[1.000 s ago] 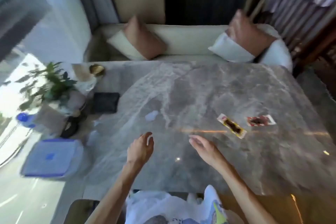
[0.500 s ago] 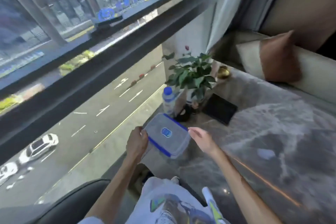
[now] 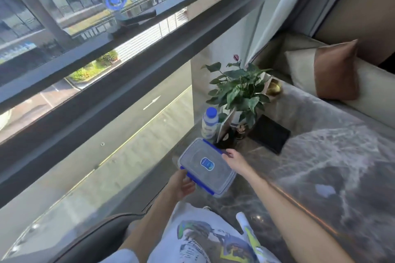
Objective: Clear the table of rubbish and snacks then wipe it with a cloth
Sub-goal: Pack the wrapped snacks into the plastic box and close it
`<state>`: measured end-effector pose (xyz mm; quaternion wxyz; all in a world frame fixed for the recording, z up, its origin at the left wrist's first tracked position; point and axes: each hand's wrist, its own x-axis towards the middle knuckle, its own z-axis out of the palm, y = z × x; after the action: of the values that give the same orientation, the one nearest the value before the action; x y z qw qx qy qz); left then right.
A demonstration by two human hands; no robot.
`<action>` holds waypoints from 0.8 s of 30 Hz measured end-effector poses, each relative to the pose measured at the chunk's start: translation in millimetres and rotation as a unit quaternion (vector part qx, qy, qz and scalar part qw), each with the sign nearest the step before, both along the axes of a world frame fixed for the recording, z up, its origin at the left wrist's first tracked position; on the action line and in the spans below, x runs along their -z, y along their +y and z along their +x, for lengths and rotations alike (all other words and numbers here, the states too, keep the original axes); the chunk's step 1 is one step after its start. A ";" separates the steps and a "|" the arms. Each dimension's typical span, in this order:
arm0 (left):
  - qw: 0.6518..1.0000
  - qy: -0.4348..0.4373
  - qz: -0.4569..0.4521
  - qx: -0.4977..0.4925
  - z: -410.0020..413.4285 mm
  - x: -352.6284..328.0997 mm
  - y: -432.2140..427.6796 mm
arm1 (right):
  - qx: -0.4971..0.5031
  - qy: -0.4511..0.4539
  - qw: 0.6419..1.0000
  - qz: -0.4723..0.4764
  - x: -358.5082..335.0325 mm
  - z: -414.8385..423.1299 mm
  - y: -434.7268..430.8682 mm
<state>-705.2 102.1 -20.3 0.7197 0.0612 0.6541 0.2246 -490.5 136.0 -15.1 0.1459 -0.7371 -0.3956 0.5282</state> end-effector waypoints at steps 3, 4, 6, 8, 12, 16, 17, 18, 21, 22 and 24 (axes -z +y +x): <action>1.000 -0.006 0.003 0.006 13.2 3.8 -3.4 | 0.008 -0.008 1.000 -0.023 3.0 -1.2 -0.7; 1.000 -0.002 0.004 0.010 17.4 3.8 -4.9 | 0.003 -0.011 0.999 -0.032 3.6 1.1 -2.3; 1.000 0.008 0.007 0.017 23.4 4.0 -8.6 | -0.015 -0.016 0.998 -0.060 3.9 8.4 -8.1; 0.999 0.026 0.002 0.023 29.8 7.8 -12.6 | -0.017 -0.014 0.997 -0.075 4.9 21.0 -21.0; 0.994 -0.042 -0.015 0.100 61.8 12.6 -31.6 | 0.020 -0.003 0.999 -0.050 3.2 65.1 -69.4; 0.980 -0.021 0.023 0.198 129.6 10.2 -57.6 | 0.117 0.019 0.992 -0.035 2.2 132.8 -145.2; 0.974 -0.017 0.039 0.224 151.2 8.0 -66.3 | 0.155 0.024 0.987 -0.036 2.2 151.0 -168.1; 0.967 -0.017 0.053 0.249 173.5 5.4 -76.1 | 0.192 0.024 0.981 -0.036 1.9 168.4 -191.4; 0.944 -0.021 0.083 0.320 243.8 -0.3 -114.8 | 0.280 0.016 0.959 -0.039 1.8 216.2 -266.3; 0.935 -0.018 0.091 0.341 267.3 -3.6 -130.2 | 0.304 0.020 0.951 -0.046 2.4 230.8 -292.0; 0.922 -0.010 0.102 0.373 312.1 -7.0 -162.1 | 0.342 0.029 0.937 -0.061 3.3 258.7 -340.5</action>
<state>-393.1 -60.0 -13.3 0.7480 0.3716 0.5499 0.0057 -231.8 -204.5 -18.4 0.2840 -0.8199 -0.0826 0.4902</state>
